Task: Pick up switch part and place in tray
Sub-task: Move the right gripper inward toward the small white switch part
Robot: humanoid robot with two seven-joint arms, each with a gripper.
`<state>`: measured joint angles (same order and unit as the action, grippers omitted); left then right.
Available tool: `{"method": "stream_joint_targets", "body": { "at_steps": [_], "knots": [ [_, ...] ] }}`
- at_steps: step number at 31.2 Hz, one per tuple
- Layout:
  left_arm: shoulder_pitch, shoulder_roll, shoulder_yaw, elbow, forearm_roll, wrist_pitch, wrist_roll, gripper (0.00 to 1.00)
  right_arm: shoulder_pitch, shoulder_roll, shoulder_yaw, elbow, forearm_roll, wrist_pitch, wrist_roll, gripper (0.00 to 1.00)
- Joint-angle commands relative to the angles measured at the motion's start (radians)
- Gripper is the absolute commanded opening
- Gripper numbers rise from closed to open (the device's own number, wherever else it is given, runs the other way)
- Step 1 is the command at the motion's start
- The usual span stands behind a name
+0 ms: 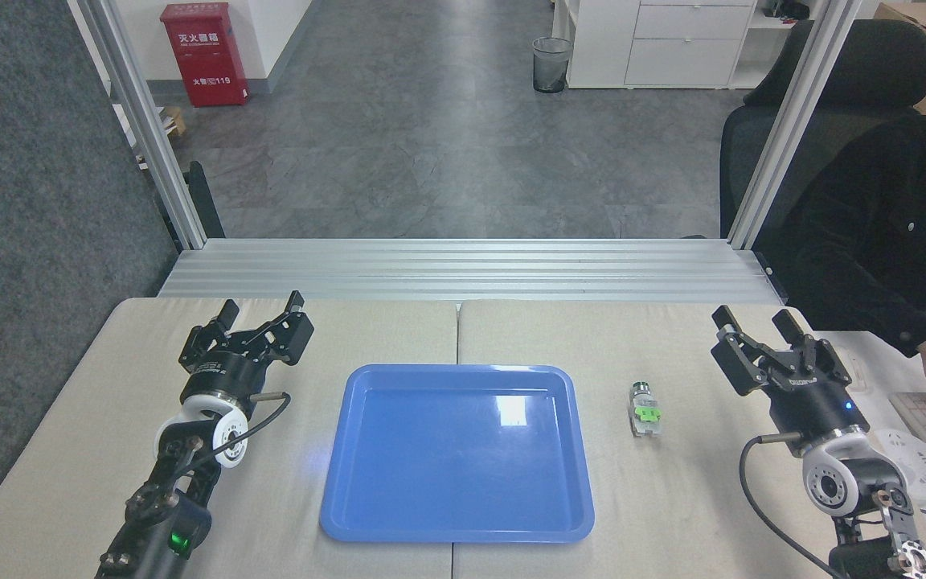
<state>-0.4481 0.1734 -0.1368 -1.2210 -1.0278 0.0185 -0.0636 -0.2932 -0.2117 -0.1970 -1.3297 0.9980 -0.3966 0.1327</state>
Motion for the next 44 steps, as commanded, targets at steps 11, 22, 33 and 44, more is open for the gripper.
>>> {"method": "stream_joint_targets", "body": {
  "at_steps": [11, 22, 33, 44],
  "knots": [
    [0.0, 0.0, 0.0, 0.0, 0.0, 0.0, 0.001, 1.0, -0.006, -0.008, -0.032, 0.0, -0.001, 0.018, 0.002, 0.97],
    [0.0, 0.0, 0.0, 0.0, 0.0, 0.0, 0.001, 1.0, -0.018, -0.014, -0.041, -0.008, -0.004, 0.015, -0.001, 0.97],
    [0.0, 0.0, -0.001, 0.0, 0.0, 0.0, 0.001, 1.0, -0.041, -0.032, -0.044, -0.029, -0.003, 0.015, -0.001, 0.97],
    [0.0, 0.0, 0.0, 0.0, 0.0, 0.0, 0.001, 1.0, -0.056, -0.04, 0.068, 0.047, 0.085, 0.101, 0.001, 0.97]
  ]
}}
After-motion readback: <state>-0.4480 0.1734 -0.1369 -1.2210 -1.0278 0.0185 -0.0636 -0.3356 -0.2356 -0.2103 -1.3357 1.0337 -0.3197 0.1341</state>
